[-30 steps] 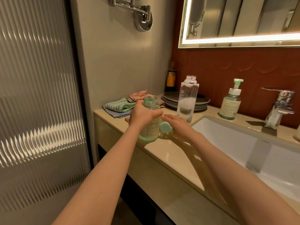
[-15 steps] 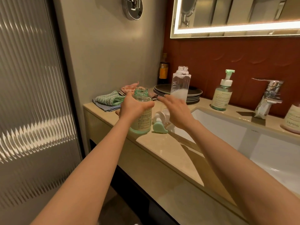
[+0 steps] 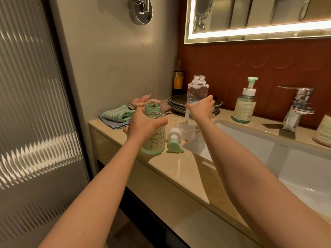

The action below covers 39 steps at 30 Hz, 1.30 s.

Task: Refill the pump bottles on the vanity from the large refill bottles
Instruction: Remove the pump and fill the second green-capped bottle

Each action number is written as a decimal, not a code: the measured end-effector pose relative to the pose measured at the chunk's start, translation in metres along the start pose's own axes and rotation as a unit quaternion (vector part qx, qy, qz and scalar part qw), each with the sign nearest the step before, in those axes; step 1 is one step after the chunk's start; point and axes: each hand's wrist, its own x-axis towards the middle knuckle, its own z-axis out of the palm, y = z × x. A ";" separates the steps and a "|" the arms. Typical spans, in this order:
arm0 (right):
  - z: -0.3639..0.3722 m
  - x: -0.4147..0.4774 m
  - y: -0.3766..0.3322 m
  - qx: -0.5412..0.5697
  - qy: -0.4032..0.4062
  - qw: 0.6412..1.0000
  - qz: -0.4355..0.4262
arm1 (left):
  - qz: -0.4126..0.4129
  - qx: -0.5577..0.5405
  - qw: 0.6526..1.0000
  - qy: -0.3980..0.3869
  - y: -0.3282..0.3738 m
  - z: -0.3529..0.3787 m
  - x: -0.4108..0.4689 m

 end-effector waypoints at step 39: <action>-0.040 -0.053 -0.018 -0.177 -0.017 0.914 -0.364 | -0.018 0.009 1.000 0.008 0.007 0.001 -0.005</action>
